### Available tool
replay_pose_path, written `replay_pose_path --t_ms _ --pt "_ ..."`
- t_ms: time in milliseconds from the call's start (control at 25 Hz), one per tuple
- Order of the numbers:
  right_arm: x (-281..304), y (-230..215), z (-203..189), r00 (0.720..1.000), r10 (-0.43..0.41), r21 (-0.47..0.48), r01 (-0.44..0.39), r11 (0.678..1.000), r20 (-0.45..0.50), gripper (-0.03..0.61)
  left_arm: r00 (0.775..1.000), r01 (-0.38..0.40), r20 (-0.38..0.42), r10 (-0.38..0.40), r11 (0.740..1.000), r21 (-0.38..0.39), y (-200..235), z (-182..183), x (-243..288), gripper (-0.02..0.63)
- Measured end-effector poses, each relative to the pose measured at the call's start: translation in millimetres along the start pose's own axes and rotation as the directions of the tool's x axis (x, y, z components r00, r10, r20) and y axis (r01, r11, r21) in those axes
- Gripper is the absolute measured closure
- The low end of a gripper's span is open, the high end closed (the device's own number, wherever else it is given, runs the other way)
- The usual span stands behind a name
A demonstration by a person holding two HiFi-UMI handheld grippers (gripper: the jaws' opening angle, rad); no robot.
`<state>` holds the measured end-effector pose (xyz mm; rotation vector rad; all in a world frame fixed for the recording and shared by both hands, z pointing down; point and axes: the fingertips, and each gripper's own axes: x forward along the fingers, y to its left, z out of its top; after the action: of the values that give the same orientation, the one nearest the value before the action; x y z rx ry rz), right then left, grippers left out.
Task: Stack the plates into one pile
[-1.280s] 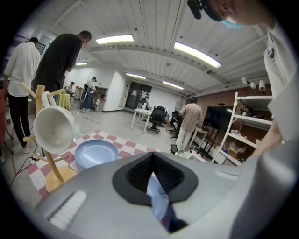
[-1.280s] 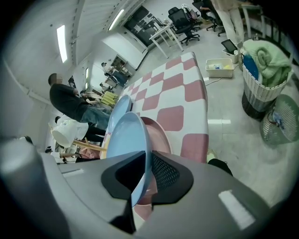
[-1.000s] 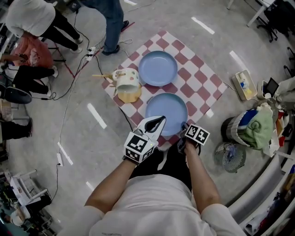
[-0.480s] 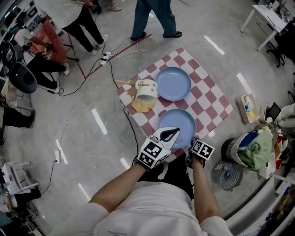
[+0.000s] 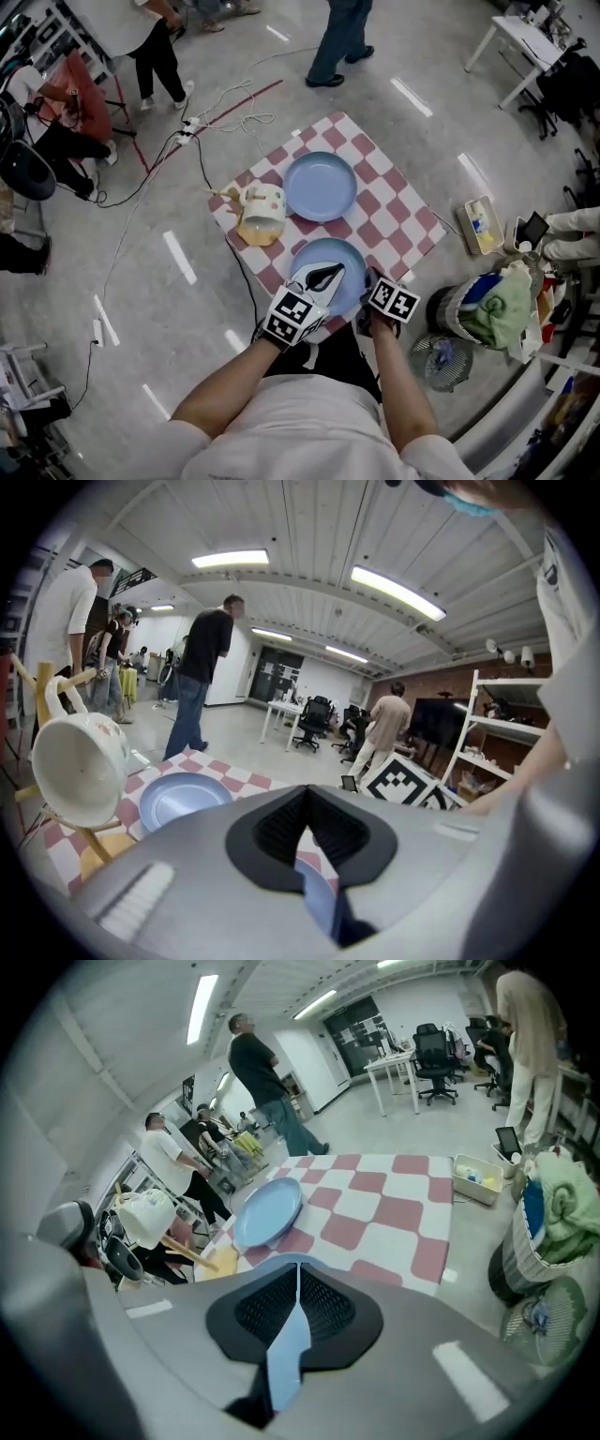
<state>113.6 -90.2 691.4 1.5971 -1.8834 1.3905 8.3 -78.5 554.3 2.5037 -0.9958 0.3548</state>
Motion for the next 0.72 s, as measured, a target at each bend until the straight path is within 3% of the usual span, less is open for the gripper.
replay_pose_path --t_ms 720 --pt "117.9 17.8 83.4 0.976 0.161 -0.068 -0.172 0.983 -0.147 0.569 0.986 -0.163 -0.049 0.159 0.982 -0.094 70.8 12.9 80.4 0.607"
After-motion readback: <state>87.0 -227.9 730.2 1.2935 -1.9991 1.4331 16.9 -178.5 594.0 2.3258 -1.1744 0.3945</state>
